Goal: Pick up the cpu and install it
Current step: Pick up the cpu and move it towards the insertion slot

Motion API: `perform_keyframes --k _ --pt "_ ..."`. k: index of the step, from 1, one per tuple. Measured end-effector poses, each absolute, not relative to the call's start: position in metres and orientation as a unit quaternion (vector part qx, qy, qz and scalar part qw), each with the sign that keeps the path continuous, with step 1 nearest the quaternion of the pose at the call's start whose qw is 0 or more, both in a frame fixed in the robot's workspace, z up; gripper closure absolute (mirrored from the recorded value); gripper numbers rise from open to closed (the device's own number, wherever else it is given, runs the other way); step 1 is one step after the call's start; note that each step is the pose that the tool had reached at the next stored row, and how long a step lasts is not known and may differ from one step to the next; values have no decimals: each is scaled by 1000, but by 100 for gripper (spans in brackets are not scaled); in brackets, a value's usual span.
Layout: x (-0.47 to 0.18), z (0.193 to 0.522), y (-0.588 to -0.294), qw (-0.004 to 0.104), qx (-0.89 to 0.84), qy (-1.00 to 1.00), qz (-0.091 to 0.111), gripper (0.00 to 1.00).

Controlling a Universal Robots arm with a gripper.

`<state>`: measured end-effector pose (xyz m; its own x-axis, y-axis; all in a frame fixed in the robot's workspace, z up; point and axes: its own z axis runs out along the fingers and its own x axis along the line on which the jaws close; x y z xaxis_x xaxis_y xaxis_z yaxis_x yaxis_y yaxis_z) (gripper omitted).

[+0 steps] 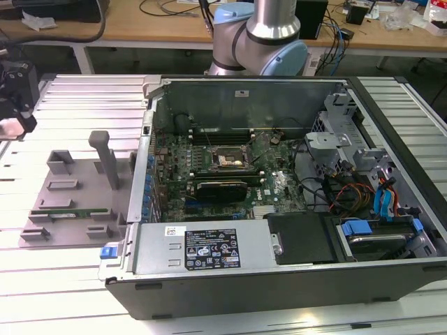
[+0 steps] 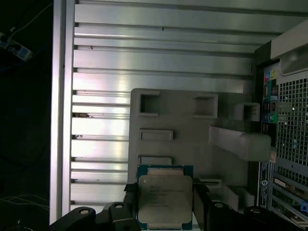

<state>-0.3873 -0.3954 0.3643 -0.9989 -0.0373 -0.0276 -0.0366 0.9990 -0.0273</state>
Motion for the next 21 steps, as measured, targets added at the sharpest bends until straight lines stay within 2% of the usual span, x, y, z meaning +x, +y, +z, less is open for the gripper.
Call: perform_keyframes --k 21 --pt "-387 396 -395 14 -19 1000 -19 45"
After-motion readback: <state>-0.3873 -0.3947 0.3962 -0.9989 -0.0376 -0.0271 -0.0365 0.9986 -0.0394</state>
